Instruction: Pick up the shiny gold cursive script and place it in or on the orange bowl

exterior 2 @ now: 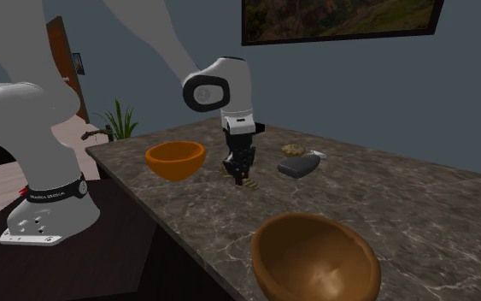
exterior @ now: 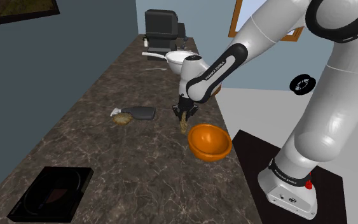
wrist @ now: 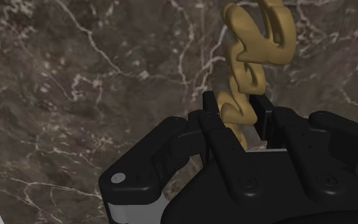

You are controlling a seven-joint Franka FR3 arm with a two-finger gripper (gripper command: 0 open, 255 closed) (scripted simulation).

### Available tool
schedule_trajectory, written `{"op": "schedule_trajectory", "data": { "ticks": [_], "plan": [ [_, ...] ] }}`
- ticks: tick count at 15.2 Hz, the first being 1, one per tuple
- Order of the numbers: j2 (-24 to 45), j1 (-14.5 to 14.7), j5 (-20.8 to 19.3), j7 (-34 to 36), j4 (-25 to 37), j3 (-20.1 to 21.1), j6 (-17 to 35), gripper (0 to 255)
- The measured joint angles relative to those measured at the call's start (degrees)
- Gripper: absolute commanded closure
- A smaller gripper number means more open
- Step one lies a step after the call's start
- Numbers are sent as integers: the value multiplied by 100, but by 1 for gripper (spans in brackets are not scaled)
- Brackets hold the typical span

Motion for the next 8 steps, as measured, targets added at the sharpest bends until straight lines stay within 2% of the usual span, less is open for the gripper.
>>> {"op": "schedule_trajectory", "data": {
  "ticks": [8],
  "plan": [
    [-544,-21,178,-156,87,29,-622,255]
  ]
}}
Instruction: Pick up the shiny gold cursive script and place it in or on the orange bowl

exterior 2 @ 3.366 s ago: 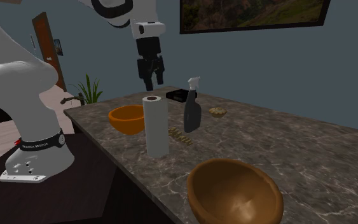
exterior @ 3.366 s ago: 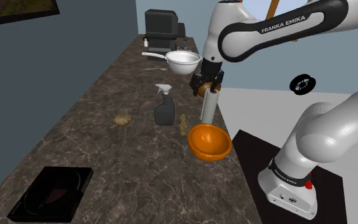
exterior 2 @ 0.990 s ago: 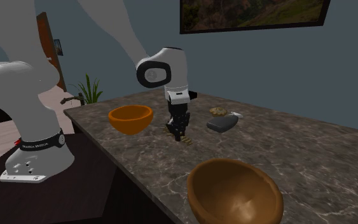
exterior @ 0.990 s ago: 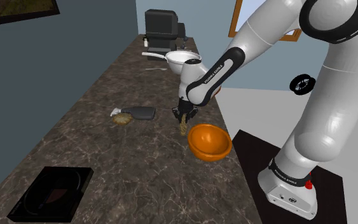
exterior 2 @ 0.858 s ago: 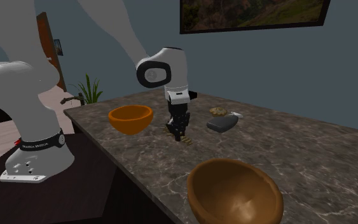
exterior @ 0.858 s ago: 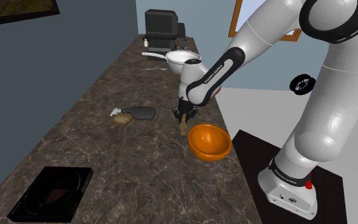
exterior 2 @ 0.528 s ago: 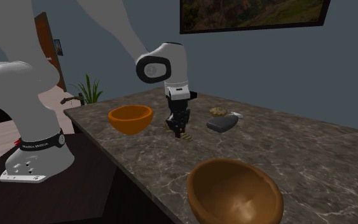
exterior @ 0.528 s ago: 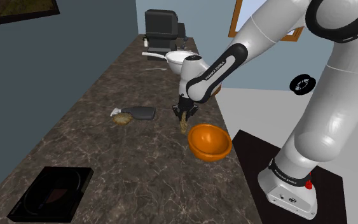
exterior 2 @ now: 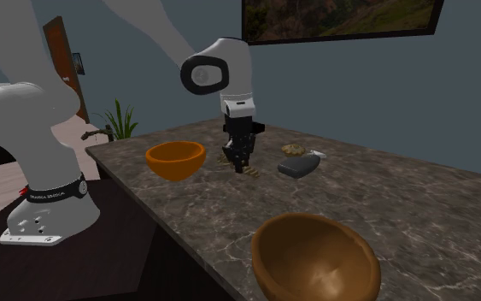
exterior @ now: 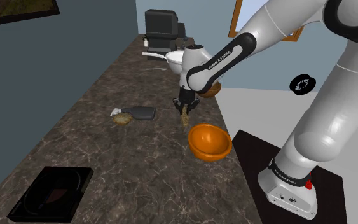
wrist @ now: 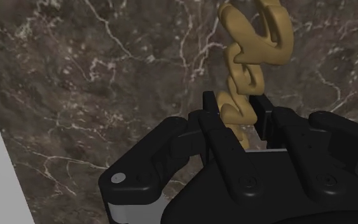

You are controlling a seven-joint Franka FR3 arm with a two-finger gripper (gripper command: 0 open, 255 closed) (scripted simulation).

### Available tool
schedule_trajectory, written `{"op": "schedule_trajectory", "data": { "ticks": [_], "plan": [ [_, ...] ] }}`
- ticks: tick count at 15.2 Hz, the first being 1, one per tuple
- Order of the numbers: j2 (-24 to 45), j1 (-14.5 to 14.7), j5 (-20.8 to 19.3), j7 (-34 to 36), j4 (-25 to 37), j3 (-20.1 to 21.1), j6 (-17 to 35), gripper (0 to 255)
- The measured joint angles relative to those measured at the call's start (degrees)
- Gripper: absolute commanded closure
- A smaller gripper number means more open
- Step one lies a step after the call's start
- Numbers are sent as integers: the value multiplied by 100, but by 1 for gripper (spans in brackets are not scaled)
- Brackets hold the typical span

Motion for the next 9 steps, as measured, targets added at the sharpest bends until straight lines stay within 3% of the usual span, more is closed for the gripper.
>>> {"op": "schedule_trajectory", "data": {
  "ticks": [9],
  "plan": [
    [-511,14,131,-90,220,13,-725,255]
  ]
}}
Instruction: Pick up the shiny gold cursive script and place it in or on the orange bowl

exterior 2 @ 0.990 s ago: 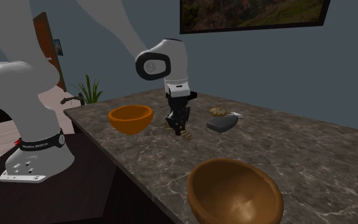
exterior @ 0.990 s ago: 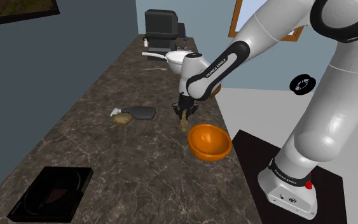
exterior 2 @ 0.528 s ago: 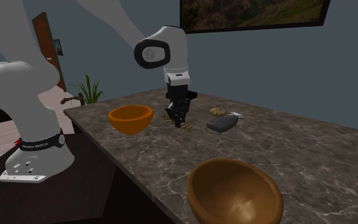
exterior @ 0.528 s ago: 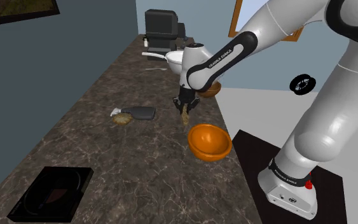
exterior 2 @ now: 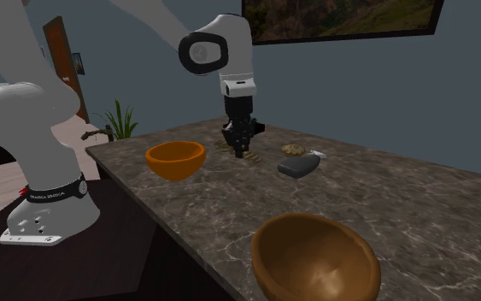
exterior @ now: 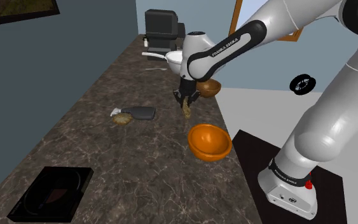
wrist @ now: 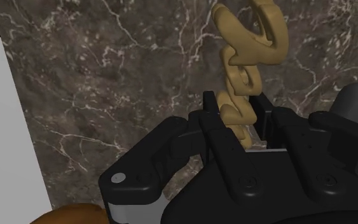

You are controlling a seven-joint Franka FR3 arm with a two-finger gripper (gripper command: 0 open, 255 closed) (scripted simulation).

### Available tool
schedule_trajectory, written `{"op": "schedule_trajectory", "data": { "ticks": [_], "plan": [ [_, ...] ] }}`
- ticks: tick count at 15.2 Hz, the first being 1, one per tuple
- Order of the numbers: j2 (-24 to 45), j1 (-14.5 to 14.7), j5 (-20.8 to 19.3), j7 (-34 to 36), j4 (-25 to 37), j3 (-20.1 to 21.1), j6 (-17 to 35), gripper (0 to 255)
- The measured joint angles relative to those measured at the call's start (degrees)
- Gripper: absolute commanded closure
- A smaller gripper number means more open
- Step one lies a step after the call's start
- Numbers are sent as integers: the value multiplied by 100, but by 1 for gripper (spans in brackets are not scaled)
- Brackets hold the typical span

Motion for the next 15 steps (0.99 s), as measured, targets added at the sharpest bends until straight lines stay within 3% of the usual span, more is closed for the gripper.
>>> {"op": "schedule_trajectory", "data": {
  "ticks": [12,15],
  "plan": [
    [-517,10,102,-93,413,-16,-926,255],
    [-970,88,177,-1,28,53,-995,255]
  ]
}}
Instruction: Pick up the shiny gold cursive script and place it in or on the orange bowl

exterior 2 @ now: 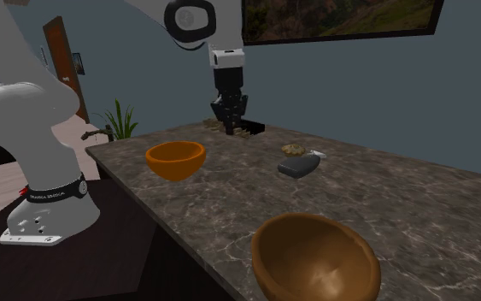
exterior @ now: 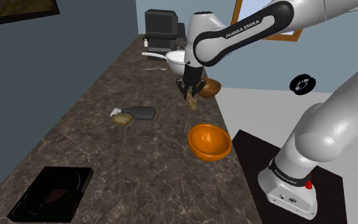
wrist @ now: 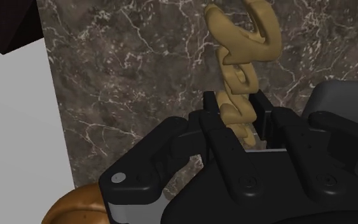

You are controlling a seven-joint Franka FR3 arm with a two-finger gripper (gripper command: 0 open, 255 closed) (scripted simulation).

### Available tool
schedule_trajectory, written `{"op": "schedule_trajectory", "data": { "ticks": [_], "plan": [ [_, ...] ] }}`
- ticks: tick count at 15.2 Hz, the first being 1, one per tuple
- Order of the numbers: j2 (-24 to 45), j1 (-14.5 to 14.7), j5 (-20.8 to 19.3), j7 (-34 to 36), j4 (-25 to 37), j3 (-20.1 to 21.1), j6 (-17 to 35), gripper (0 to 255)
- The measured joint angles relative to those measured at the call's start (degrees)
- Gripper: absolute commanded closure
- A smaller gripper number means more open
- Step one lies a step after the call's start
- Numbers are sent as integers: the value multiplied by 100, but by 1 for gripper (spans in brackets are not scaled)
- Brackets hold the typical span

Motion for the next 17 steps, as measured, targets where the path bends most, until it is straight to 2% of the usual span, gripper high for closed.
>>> {"op": "schedule_trajectory", "data": {
  "ticks": [6,13,17],
  "plan": [
    [-1251,249,250,213,-1106,167,-139,255],
    [-2875,766,670,654,-2179,477,-684,255],
    [-3041,877,775,743,-2525,568,-515,255]
  ]
}}
